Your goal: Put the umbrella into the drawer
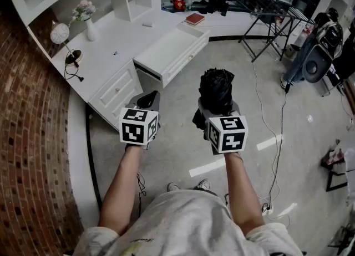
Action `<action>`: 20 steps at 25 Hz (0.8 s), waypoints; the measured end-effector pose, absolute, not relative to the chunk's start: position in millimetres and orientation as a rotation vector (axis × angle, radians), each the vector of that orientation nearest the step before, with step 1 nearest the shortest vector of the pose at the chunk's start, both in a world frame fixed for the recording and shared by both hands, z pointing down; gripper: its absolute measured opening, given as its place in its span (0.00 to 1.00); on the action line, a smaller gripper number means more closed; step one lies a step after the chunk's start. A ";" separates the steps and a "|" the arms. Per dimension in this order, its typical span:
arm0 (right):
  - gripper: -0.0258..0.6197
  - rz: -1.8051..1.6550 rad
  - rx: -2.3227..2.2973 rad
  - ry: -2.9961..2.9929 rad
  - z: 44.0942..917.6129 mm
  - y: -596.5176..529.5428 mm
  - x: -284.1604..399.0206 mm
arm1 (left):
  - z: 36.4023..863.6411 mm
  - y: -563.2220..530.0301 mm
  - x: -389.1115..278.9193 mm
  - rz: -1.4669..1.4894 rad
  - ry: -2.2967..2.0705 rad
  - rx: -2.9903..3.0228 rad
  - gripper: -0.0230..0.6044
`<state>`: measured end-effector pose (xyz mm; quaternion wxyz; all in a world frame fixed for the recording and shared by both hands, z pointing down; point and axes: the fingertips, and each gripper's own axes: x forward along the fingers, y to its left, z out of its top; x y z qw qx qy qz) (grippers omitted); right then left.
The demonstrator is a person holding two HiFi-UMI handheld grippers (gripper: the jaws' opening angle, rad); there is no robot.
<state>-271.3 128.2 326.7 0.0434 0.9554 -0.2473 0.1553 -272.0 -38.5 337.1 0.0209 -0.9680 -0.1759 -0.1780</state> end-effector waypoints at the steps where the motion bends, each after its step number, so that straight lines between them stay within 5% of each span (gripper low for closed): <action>1: 0.43 0.474 2.920 -0.755 326.5 127.4 -271.3 | 336.8 -36.8 -270.9 -0.550 -0.558 -2.995 0.03; 20: 0.43 0.491 2.943 -0.711 335.1 120.7 -256.4 | 345.9 -28.7 -249.3 -0.552 -0.668 -2.940 0.03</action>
